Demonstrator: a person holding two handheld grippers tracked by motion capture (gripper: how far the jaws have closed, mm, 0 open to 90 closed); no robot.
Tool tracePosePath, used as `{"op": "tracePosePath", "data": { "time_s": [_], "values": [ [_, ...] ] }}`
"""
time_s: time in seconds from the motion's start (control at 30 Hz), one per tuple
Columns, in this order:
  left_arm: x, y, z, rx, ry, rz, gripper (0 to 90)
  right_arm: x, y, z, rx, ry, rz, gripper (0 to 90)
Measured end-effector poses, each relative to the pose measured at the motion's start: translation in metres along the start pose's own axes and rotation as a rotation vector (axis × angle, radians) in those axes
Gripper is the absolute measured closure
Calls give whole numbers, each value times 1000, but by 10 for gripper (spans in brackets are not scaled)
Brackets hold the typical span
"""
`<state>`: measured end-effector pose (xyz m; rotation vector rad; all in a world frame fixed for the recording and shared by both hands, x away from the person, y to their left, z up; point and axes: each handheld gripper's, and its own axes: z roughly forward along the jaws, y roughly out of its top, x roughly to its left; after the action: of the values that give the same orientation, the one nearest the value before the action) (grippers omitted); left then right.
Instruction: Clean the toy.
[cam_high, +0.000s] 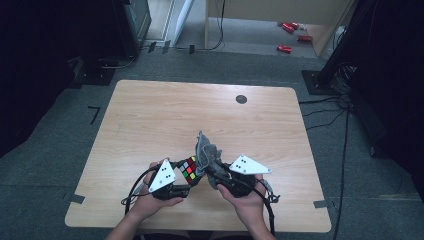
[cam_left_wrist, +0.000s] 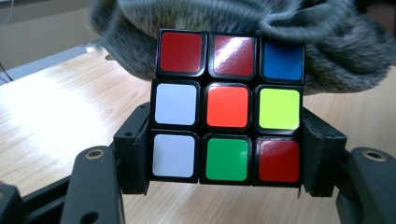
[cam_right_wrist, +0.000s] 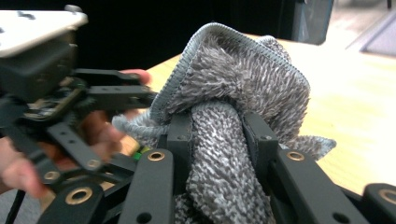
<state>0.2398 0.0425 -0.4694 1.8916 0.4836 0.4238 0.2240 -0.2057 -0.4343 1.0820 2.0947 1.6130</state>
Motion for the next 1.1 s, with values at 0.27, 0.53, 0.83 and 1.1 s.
{"op": "tracePosePath", "data": {
  "time_s": [0.27,0.53,0.83,1.1],
  "values": [
    [3,-1,-1,-3,-1,-22,342,15,8,-1,-12,33,-26,693],
    [0,3,-4,-8,7,6,342,2,2,1,-20,22,28,692],
    [1,2,-2,-5,9,-7,342,23,11,-2,-22,34,-63,691],
    [6,3,-6,-26,8,-13,342,3,2,-2,-24,3,21,692]
  ]
}}
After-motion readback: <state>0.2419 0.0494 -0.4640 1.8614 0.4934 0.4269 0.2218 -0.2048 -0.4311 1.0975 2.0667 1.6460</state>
